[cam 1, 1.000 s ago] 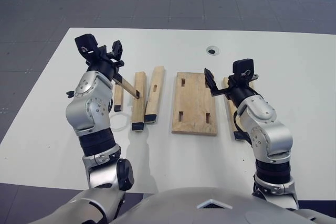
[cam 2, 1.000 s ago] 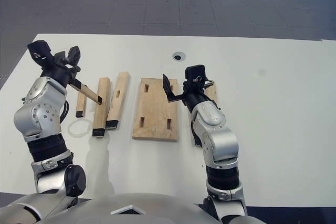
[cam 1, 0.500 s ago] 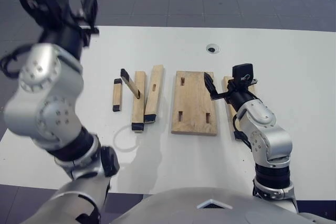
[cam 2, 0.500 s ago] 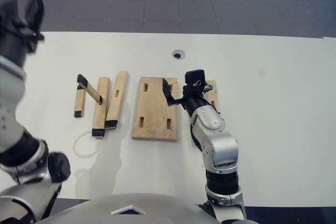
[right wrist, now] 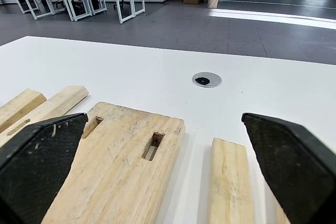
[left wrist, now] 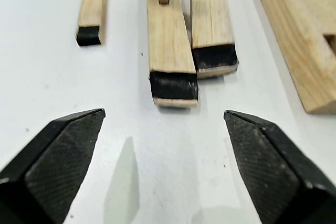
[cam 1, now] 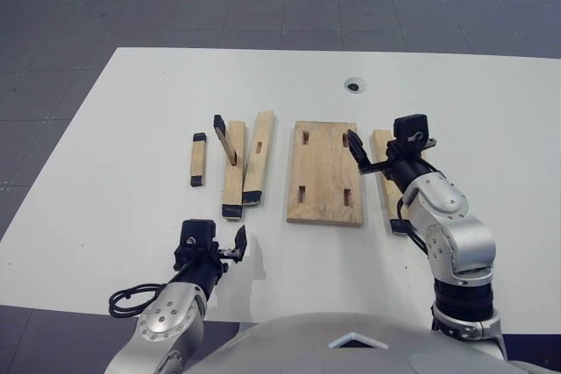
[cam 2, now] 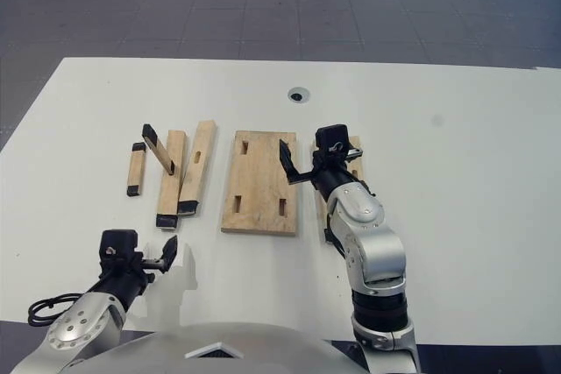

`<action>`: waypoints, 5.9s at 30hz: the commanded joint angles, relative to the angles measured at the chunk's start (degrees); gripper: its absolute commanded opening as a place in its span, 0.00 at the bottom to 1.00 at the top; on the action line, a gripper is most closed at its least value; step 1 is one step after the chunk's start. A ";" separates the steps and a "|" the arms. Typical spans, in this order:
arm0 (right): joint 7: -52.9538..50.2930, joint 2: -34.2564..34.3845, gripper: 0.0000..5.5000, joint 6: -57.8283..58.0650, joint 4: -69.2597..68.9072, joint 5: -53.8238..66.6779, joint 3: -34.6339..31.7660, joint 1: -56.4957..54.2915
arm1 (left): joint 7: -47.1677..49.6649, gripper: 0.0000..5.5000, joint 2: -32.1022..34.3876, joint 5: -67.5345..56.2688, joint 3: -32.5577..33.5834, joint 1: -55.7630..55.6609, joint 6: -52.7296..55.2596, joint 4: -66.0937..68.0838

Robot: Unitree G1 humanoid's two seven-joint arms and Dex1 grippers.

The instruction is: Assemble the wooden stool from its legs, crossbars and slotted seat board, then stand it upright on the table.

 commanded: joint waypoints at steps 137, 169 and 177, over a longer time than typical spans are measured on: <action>47.02 -21.17 0.37 22.70 44.06 48.54 -20.40 -51.16 | -37.54 0.74 31.66 15.56 -44.48 -66.19 1.86 23.38; 47.02 -19.35 0.37 20.69 44.16 44.93 -19.32 -48.86 | -42.12 0.74 26.29 22.68 -37.38 -68.19 2.80 26.82; 46.81 -18.73 0.37 20.61 44.09 44.57 -19.11 -48.75 | -42.45 0.74 24.78 23.89 -38.21 -66.98 1.32 28.90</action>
